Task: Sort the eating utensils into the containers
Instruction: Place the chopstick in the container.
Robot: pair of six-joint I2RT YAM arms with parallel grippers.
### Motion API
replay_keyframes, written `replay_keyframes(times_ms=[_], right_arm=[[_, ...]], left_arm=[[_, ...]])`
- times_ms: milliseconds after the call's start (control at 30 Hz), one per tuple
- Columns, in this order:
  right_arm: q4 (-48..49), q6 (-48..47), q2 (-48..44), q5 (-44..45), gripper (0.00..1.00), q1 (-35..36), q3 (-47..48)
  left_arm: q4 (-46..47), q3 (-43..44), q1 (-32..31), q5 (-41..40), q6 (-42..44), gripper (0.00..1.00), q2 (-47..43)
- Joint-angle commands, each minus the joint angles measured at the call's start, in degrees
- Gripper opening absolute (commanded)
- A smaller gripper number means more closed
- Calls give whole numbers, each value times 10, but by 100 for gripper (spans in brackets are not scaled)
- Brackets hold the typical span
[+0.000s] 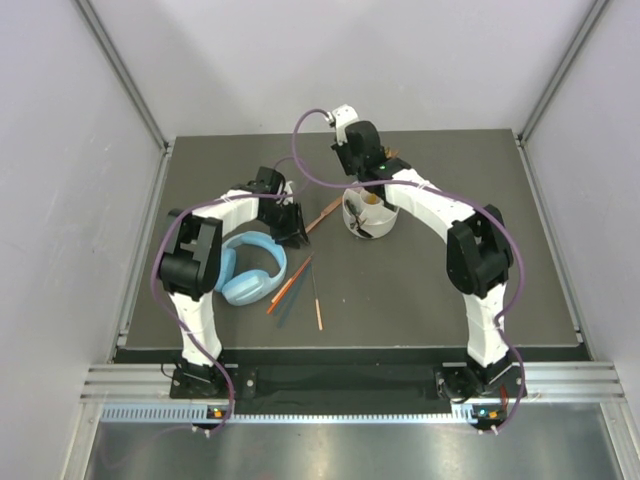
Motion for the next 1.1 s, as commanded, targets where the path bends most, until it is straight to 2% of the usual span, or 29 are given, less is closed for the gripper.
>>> replay_keyframes(times_ms=[0, 333, 867, 1067], right_arm=[[26, -3, -7, 9, 0, -3, -9], [-32, 38, -18, -8, 0, -2, -24], [-55, 74, -87, -63, 0, 18, -88], [-73, 80, -97, -49, 0, 25, -99]], left_arm=[[-5, 24, -1, 5, 9, 43, 6], [-12, 37, -1, 0, 14, 43, 11], [-17, 47, -1, -2, 14, 42, 7], [-20, 51, -1, -6, 15, 42, 4]])
